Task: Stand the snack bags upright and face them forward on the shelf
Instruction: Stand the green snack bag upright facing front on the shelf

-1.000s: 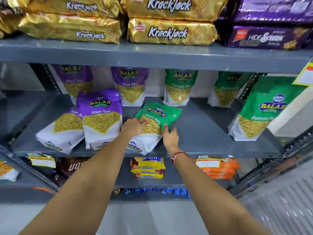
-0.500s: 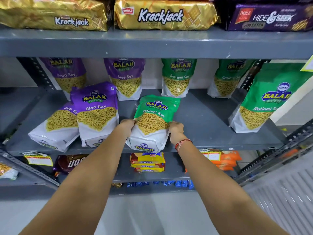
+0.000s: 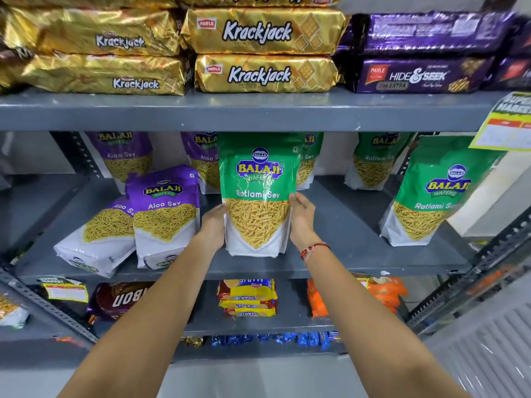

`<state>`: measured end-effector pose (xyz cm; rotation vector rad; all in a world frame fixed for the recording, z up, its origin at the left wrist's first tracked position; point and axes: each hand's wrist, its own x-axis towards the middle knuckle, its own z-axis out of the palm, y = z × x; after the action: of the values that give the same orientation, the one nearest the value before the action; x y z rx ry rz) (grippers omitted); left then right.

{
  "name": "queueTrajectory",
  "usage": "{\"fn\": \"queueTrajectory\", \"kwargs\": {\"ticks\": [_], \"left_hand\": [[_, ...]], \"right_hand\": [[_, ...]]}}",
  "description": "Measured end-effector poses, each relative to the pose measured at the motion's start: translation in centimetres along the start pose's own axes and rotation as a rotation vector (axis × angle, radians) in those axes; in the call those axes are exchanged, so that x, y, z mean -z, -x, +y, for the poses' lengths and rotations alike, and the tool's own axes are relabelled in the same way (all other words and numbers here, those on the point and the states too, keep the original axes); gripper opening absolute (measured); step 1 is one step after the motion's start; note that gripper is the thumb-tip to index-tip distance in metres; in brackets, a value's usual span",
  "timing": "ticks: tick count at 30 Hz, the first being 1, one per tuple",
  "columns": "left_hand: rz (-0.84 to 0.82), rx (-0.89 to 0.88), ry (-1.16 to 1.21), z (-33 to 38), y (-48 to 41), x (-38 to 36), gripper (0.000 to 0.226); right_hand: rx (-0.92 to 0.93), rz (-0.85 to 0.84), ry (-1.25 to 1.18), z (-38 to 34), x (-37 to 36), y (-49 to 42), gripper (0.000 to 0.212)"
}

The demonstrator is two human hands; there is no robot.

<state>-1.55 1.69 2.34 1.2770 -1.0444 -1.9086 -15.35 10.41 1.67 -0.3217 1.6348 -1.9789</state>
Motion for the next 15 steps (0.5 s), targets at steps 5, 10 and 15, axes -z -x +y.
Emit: {"fn": "queueTrajectory", "kwargs": {"ticks": [5, 10, 15], "left_hand": [[0.033, -0.021, 0.031, -0.2, -0.1, -1.7, 0.035], [0.001, -0.076, -0.019, -0.8, -0.1, -4.7, 0.032], [-0.004, -0.082, -0.006, -2.4, 0.1, -9.5, 0.015]], "right_hand": [[-0.004, 0.004, -0.023, -1.0, 1.0, -0.6, 0.030], [0.054, -0.013, -0.061, -2.4, 3.6, -2.1, 0.029], [0.100, 0.001, -0.090, -3.6, 7.5, -3.9, 0.026]]}}
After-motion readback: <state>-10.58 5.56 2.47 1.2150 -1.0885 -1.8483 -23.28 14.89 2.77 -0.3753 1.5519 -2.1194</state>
